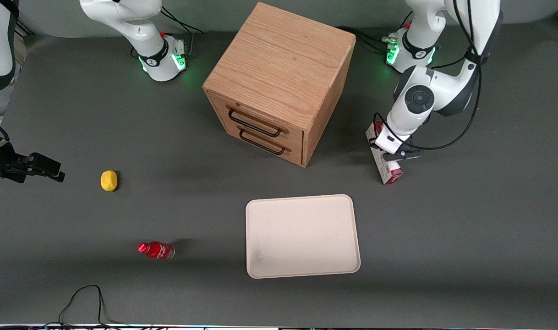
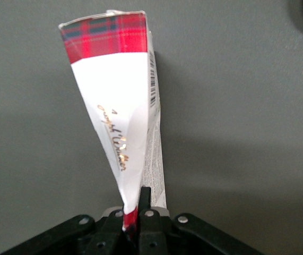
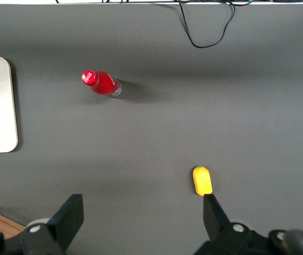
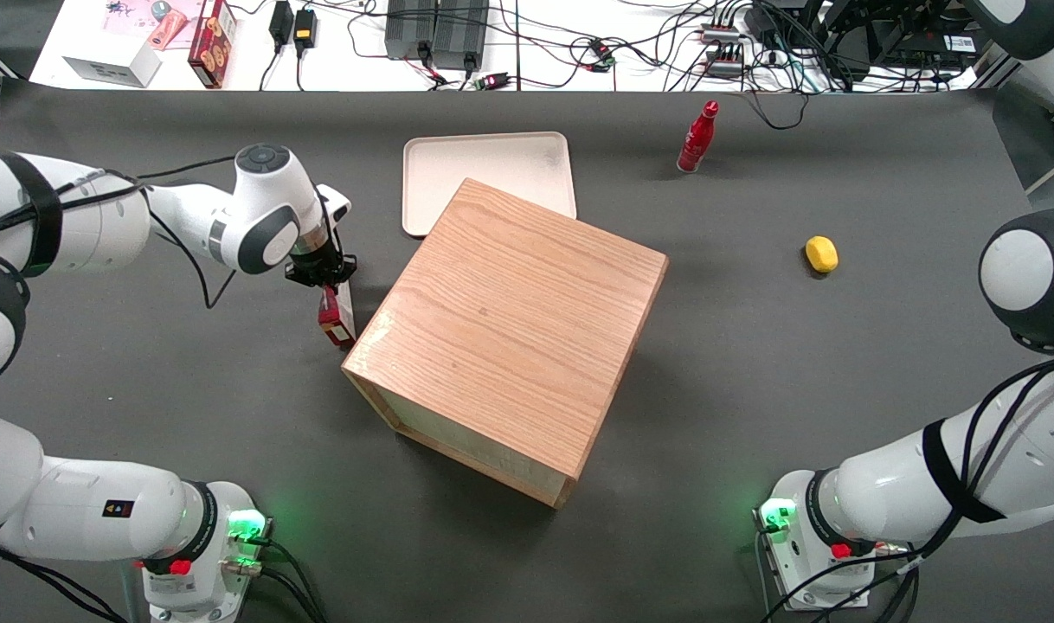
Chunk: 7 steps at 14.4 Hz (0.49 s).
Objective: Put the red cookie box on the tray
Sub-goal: 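Close the left gripper on the cookie box's lower end and lift it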
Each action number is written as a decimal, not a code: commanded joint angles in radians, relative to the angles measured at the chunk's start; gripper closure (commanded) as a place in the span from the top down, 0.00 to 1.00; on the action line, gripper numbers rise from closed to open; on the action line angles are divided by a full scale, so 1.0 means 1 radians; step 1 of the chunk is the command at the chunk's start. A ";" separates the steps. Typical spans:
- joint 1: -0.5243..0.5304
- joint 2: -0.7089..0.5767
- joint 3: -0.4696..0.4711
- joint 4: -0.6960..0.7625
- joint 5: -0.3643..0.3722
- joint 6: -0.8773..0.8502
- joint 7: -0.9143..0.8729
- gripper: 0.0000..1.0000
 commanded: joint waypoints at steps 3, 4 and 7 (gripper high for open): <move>-0.003 -0.024 0.018 0.281 0.003 -0.373 -0.022 0.00; 0.003 -0.021 0.021 0.362 0.000 -0.445 -0.021 0.00; 0.005 0.061 0.039 0.699 -0.008 -0.721 -0.013 0.00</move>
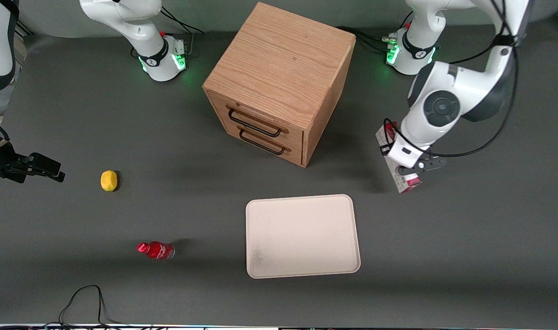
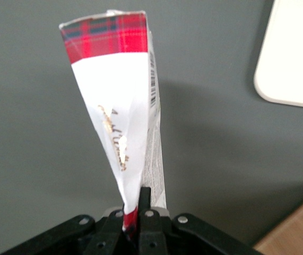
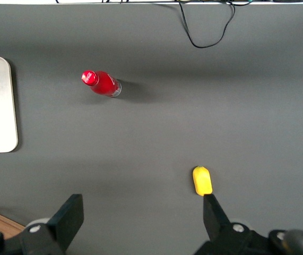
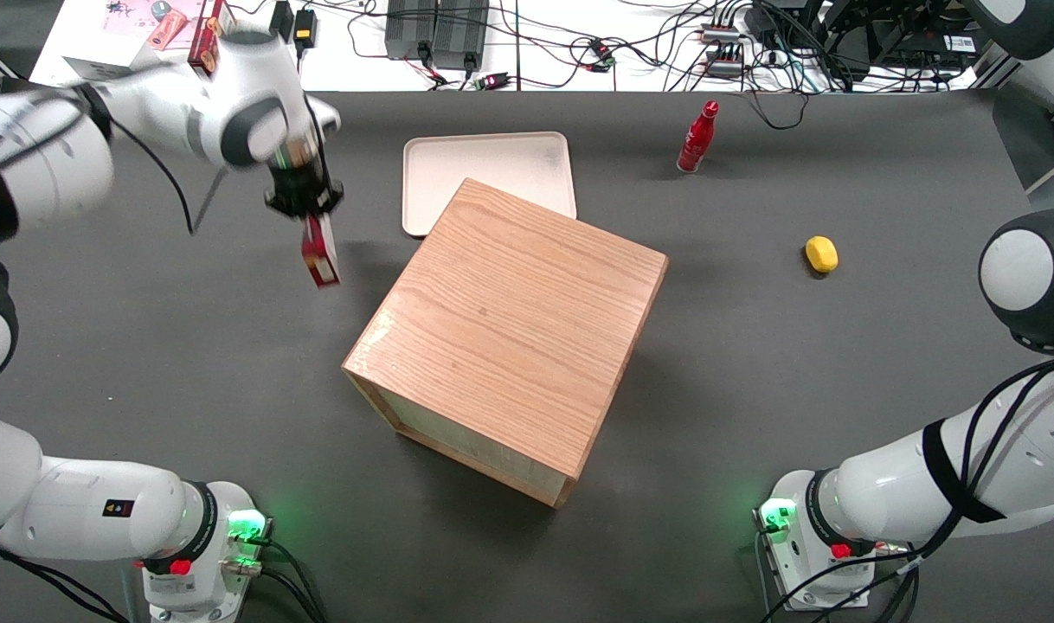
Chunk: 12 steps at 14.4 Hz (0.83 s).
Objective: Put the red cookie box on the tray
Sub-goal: 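Carry the held cookie box over the white tray and lower it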
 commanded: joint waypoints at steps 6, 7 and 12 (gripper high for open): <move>-0.005 0.340 -0.026 0.802 -0.002 -0.442 0.066 0.00; -0.015 0.388 -0.029 0.868 0.001 -0.449 0.098 0.00; -0.112 0.587 -0.026 1.097 0.051 -0.381 0.195 0.00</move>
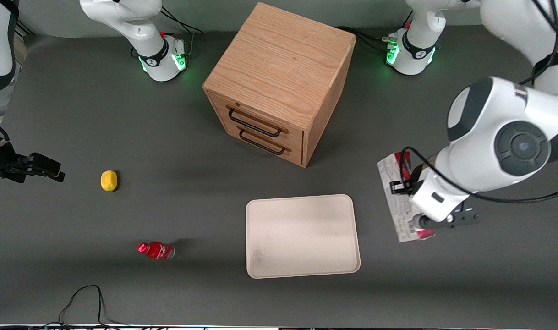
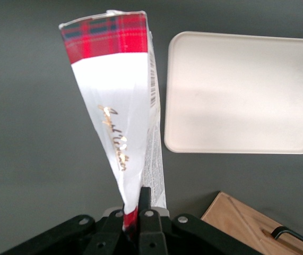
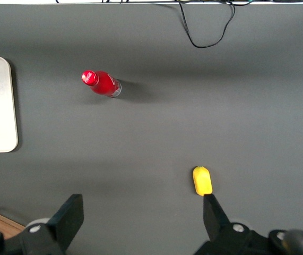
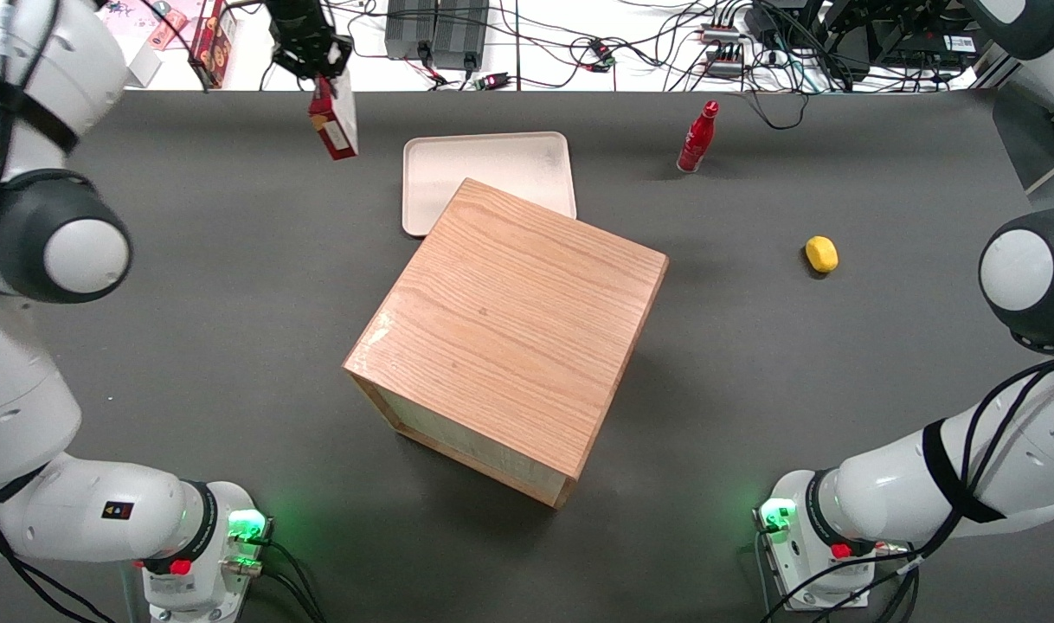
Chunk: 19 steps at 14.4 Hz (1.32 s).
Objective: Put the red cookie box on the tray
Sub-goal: 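Carry the held cookie box over the white tray and lower it, then lay the box flat on the tray and open the left gripper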
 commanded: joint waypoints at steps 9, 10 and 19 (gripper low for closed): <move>-0.164 0.333 0.075 0.132 0.066 0.265 0.010 0.00; -0.180 0.340 0.077 0.111 0.080 0.284 -0.019 0.00; -0.200 0.343 0.097 -0.032 0.142 0.437 -0.092 0.00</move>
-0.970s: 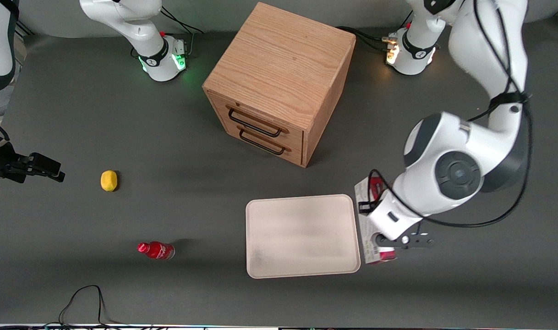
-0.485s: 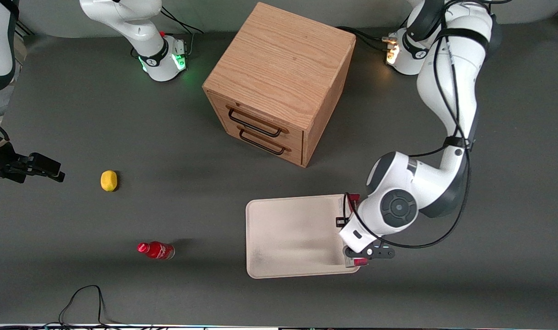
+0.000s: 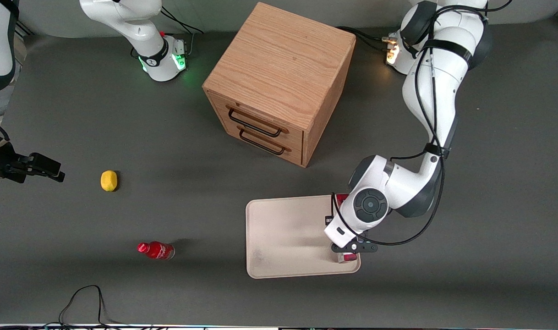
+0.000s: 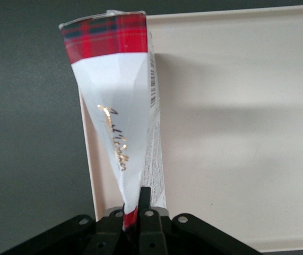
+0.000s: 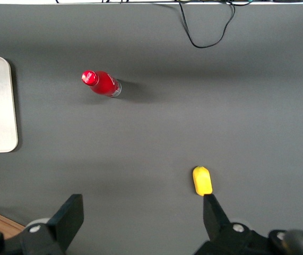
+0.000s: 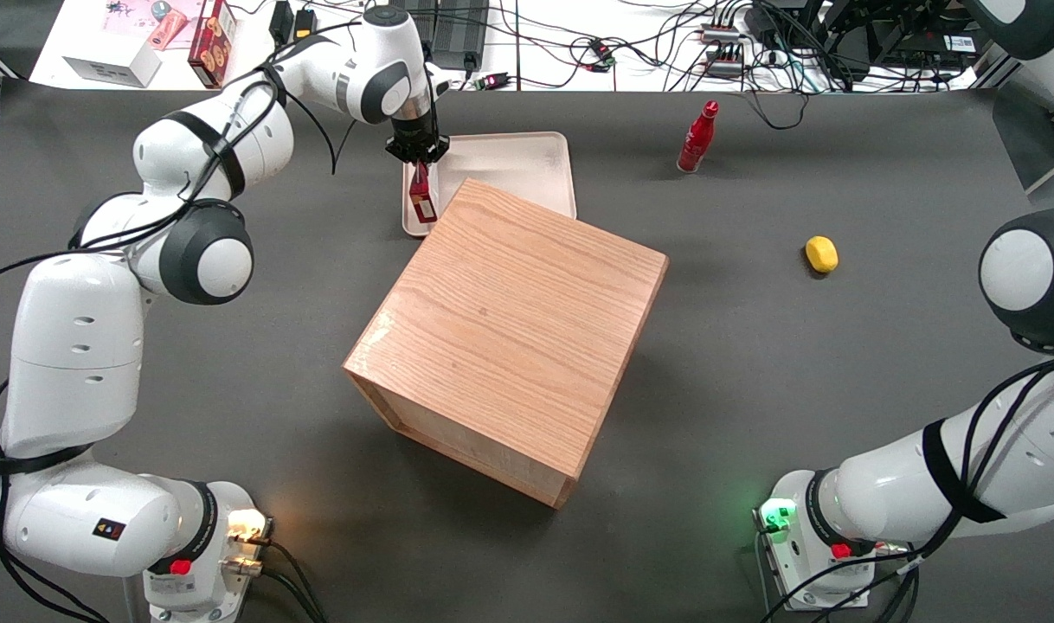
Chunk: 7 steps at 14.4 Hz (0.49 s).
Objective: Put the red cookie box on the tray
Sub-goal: 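Lay the box flat on the tray and open the left gripper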
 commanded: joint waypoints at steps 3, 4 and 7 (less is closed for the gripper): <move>-0.014 -0.028 0.046 -0.037 0.019 0.042 -0.019 0.98; -0.014 -0.032 0.047 -0.042 0.017 0.046 -0.020 1.00; -0.010 -0.066 0.047 -0.062 0.002 0.046 -0.023 1.00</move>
